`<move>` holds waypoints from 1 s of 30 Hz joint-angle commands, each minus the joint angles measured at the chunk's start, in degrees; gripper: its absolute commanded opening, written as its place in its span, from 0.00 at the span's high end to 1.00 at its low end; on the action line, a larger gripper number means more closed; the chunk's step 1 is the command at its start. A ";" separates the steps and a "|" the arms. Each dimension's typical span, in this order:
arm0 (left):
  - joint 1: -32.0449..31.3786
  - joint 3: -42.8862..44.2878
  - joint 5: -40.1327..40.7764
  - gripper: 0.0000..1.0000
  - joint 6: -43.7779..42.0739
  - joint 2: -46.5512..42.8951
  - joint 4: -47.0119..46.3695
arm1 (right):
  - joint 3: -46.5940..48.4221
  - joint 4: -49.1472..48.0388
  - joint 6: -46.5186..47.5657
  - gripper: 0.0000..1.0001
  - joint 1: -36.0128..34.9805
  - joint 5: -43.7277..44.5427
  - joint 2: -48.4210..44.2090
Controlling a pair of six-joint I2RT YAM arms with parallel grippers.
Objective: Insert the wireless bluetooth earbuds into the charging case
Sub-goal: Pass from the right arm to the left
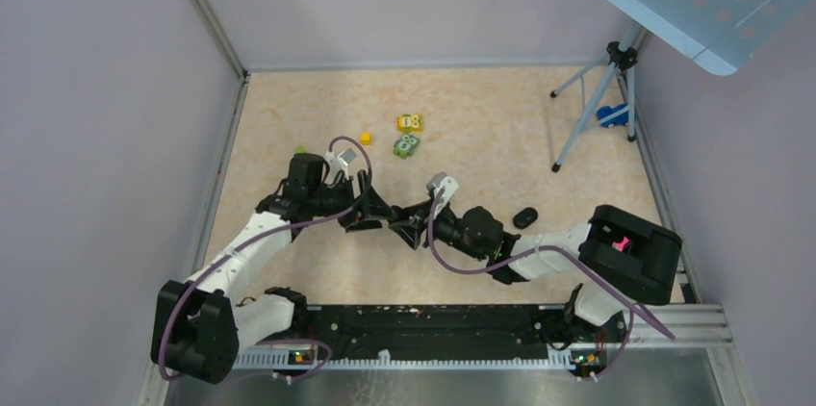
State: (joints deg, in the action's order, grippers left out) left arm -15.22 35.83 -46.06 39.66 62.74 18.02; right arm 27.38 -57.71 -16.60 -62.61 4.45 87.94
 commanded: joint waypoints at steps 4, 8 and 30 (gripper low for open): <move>-3.22 -0.59 -0.52 0.35 2.22 0.25 -5.63 | 1.62 -4.52 0.13 0.57 -1.13 -0.75 0.51; -3.90 -0.42 -0.14 0.51 2.68 0.63 -6.50 | 2.18 -3.93 0.85 0.58 -1.61 -0.93 0.97; -3.60 11.59 1.67 1.00 -11.07 3.19 4.69 | 2.32 19.14 0.02 0.15 -1.85 -0.34 -13.39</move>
State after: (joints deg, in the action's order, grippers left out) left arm -18.96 42.96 -43.83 34.50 65.56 20.71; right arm 28.18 -47.00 -16.71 -63.72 4.47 82.19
